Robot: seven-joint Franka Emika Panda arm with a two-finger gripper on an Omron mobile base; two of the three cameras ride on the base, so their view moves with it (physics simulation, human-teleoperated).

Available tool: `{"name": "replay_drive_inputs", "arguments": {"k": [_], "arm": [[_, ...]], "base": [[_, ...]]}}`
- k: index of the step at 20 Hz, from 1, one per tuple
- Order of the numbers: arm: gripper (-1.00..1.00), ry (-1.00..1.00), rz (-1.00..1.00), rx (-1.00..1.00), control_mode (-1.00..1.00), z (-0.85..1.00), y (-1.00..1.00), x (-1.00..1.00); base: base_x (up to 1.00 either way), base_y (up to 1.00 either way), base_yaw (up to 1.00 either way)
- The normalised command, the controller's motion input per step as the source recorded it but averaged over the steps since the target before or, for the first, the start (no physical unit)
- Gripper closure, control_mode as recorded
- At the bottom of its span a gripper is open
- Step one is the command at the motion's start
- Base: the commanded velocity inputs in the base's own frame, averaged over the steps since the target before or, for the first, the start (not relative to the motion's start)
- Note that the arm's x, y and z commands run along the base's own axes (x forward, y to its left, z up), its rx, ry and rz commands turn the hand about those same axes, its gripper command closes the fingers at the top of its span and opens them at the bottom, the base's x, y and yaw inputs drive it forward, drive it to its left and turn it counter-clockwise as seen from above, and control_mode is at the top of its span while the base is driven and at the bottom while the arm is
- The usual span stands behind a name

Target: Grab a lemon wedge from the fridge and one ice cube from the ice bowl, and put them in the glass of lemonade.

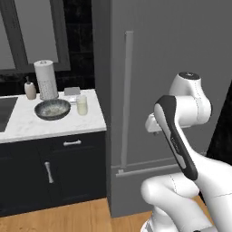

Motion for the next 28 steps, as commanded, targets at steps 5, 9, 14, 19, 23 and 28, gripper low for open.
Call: {"name": "replay_drive_inputs", "arguments": {"k": [5, 9, 14, 19, 23, 28], "arm": [[-1.00, 0.00, 0.00, 0.00, 1.00, 0.00, 0.00, 0.00], [-1.00, 0.00, 0.00, 0.00, 1.00, 0.00, 0.00, 0.00], [-1.00, 0.00, 0.00, 0.00, 1.00, 0.00, 0.00, 0.00], [-1.00, 0.00, 0.00, 0.00, 1.00, 0.00, 0.00, 0.00], [-1.00, 0.00, 0.00, 0.00, 1.00, 0.00, 0.00, 0.00], [-1.00, -0.06, -0.12, -0.01, -1.00, -0.10, 0.18, 0.17]], "base": [[0.55, 1.00, -0.18], [0.69, 1.00, -0.23], [0.67, 1.00, -0.27], [0.77, 0.76, -0.33], [0.73, 0.49, -0.34], [0.26, 0.18, -0.13]]}}
